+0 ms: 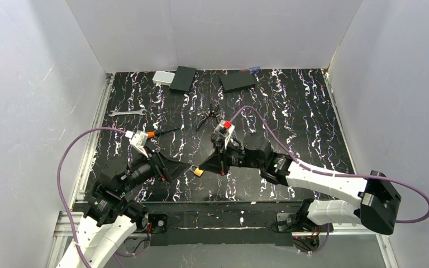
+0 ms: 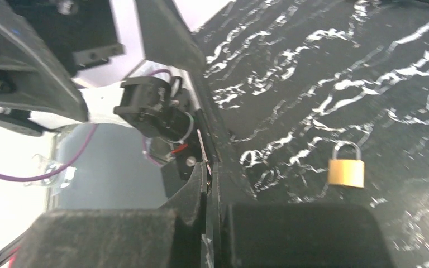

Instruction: Unlock with the key

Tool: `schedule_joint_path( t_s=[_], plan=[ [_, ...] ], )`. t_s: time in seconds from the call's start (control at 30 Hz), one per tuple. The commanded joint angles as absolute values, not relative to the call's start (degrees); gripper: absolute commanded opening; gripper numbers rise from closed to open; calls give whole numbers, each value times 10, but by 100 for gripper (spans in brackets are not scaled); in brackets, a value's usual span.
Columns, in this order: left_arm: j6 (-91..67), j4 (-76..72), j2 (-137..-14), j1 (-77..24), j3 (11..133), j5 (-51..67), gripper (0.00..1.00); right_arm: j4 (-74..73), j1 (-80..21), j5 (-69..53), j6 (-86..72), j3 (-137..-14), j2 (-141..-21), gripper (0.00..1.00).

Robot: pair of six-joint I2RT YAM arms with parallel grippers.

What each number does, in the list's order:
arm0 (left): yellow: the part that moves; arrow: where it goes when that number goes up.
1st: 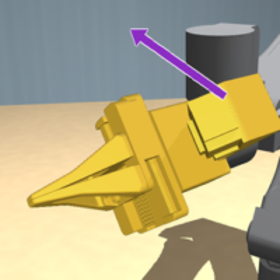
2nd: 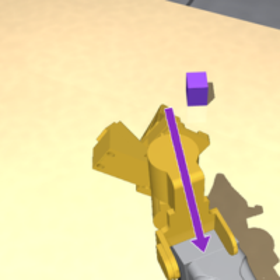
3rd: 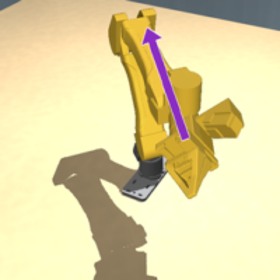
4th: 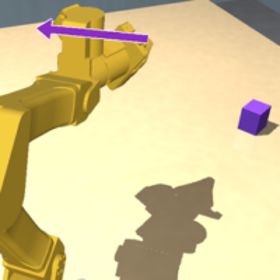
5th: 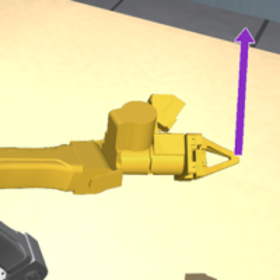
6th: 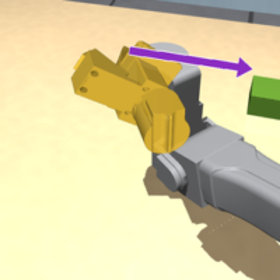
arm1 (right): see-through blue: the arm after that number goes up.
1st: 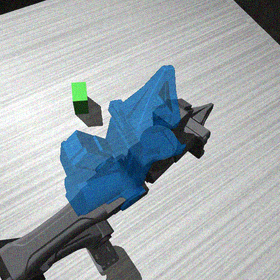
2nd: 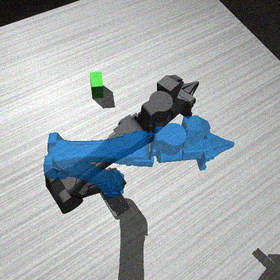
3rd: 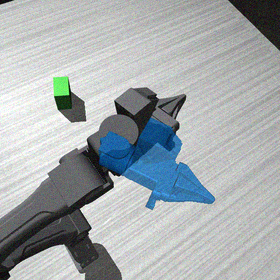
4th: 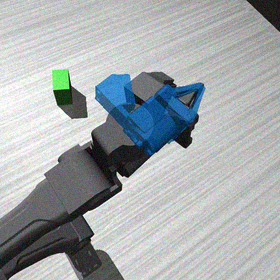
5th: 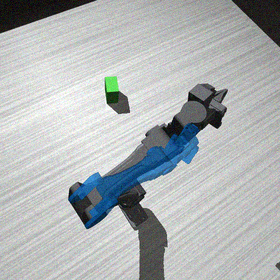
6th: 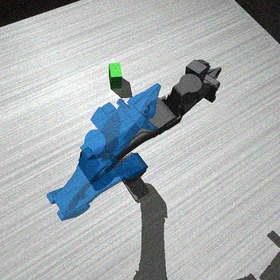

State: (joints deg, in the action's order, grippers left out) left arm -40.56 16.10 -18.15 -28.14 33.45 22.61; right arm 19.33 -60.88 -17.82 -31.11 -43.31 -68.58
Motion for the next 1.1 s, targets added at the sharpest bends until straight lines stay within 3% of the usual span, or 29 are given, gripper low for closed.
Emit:
schedule_joint_path(
  t_s=[0.0,0.4,0.53,0.77,1.07],
  plan=[
    [-365,284,-196,-282,373,177,98,109,-612,-98,-269,-415,-638,1],
    [-462,477,-437,-280,406,44,98,9,-612,119,-248,-348,-580,1],
    [-488,466,-492,-280,421,48,97,19,-612,142,-248,-321,-573,1],
    [-538,385,-589,-282,402,105,82,55,-612,162,-244,-272,-559,1],
    [-614,388,-717,-301,465,59,80,82,-611,181,-254,-239,-545,1]
  ],
)
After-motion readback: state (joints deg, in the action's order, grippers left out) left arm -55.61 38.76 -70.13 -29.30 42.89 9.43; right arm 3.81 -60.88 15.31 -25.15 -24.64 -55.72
